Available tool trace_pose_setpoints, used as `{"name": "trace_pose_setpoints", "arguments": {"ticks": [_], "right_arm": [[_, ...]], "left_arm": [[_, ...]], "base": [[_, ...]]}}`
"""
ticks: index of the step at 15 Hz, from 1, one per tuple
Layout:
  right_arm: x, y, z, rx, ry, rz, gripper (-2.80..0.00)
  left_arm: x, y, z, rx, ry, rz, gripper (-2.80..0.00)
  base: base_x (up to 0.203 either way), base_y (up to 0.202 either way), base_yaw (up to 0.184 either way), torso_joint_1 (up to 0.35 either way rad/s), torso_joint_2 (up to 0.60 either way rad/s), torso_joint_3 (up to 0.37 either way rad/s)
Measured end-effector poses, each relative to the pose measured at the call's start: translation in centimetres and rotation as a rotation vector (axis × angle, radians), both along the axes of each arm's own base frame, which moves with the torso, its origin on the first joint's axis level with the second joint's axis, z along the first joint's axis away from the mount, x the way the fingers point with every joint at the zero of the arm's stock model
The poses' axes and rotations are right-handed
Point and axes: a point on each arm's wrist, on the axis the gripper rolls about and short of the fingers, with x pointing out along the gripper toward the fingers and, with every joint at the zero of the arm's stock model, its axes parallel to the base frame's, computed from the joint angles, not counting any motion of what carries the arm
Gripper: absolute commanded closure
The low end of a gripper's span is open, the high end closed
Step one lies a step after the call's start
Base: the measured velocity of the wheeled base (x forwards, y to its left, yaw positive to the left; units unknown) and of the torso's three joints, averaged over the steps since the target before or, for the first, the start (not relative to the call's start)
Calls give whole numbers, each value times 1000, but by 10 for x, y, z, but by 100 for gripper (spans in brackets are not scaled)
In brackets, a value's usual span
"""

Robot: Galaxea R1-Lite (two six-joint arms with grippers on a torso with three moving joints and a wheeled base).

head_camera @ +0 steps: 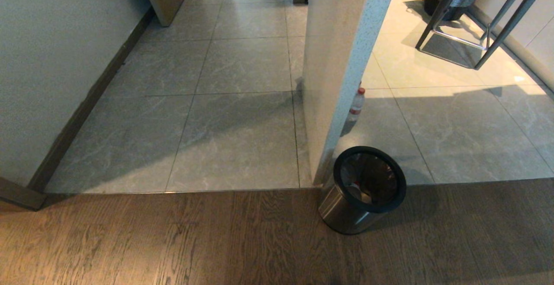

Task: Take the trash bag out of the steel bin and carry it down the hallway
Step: Place the outer trash can on the ground

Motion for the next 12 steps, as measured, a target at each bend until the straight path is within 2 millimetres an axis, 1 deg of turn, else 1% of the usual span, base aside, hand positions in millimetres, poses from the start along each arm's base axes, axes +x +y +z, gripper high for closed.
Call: {"name": "trace_pose_setpoints", "arguments": {"ticks": [3,4,5,6,7,8,9,10,11,12], "right_arm": [[0,0,1,-28,-3,3,0],[-2,0,9,-30,-24,3,0],[-6,0,23,-30,-58,6,0],[-12,0,47,-29,-88,11,0],[-17,0,74,-29,-104,18,0],[-19,1,104,-29,-95,30,0],[-16,1,135,-28,-58,50,0],[-6,1,160,-26,11,80,0],[9,2,179,-22,97,120,0],[27,3,190,-16,205,171,0]], "left_arm": [[0,0,0,0,0,0,0],[0,0,0,0,0,0,0],[0,0,0,0,0,0,0],[0,0,0,0,0,0,0],[0,0,0,0,0,0,0],[0,0,0,0,0,0,0],[0,0,0,0,0,0,0],[0,0,0,0,0,0,0],[0,0,0,0,0,0,0],[0,0,0,0,0,0,0]], "base": [[0,0,0,0,0,0],[0,0,0,0,0,0],[0,0,0,0,0,0],[0,0,0,0,0,0],[0,0,0,0,0,0],[0,0,0,0,0,0],[0,0,0,0,0,0],[0,0,0,0,0,0],[0,0,0,0,0,0],[0,0,0,0,0,0]]}}
